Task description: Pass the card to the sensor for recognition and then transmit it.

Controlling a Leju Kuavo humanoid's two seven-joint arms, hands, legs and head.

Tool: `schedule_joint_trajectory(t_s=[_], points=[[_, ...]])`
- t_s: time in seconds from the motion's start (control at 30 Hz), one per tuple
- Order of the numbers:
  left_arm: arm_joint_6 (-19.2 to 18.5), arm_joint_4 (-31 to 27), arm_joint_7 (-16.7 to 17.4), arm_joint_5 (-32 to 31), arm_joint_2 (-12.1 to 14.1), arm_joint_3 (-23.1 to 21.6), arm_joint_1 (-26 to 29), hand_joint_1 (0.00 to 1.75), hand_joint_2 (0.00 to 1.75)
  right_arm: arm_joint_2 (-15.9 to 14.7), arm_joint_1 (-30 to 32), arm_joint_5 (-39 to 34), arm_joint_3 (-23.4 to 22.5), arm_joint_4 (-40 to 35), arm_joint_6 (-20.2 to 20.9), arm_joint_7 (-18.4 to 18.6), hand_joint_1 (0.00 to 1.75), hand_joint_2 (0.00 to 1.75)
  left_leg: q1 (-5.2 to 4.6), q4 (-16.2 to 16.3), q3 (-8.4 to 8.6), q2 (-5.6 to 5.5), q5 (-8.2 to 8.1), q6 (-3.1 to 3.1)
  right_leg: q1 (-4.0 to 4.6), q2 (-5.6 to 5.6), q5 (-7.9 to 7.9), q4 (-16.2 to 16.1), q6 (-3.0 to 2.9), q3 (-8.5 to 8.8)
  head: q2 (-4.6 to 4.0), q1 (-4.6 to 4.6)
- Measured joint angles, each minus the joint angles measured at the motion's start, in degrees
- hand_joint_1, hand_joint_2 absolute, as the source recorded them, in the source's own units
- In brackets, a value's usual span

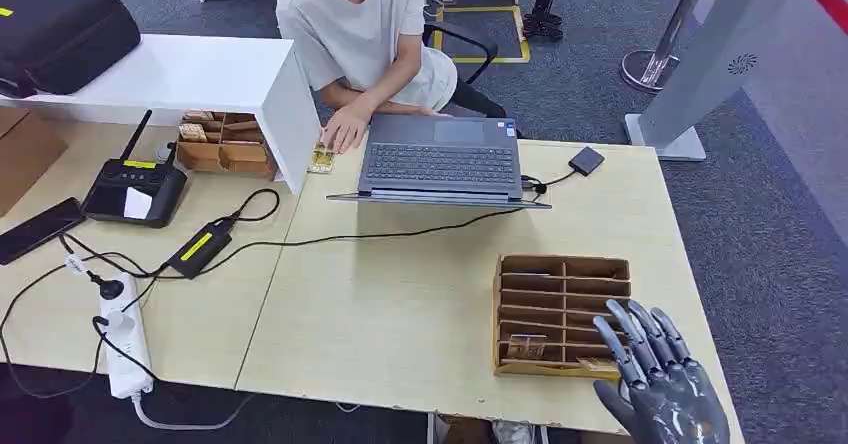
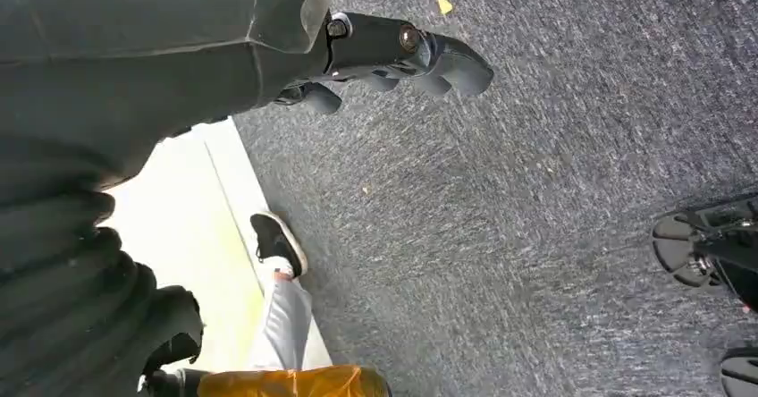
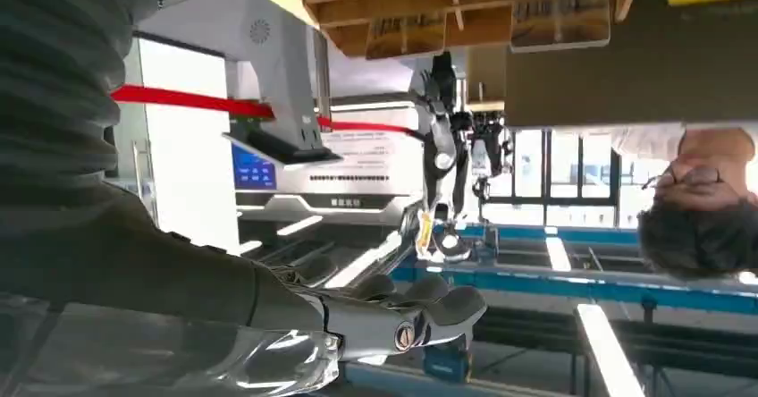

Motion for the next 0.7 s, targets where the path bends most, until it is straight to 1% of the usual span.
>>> schedule_joint_trajectory(t_s=[0.27,0.47,0.7], points=[[-0.3,0.0,0.1,-0.4,0.0,0.0,0.0,0.00,1.75,-0.3,-0.4,-0.5,2.7,3.1,0.0,1.4,0.00,1.75,0.00,0.0,0.00,0.01,0.00,0.00,0.00,0.00,0.00,0.0,0.00,0.00,0.00,0.00],[-0.3,0.0,0.1,-0.7,0.1,0.0,-0.1,0.00,1.75,-0.2,-1.8,-1.2,5.5,8.4,-0.3,2.0,0.00,1.75,0.00,0.0,0.00,0.02,0.00,0.00,0.00,0.00,0.00,0.0,0.00,0.00,0.00,0.00],[-0.5,0.0,0.1,-0.9,0.3,0.0,-0.1,0.00,1.75,-0.1,-2.9,-2.3,7.1,11.4,-0.5,2.4,0.00,1.75,0.00,0.0,0.00,0.03,0.00,0.00,0.00,0.00,0.00,0.0,0.00,0.00,0.00,0.02]])
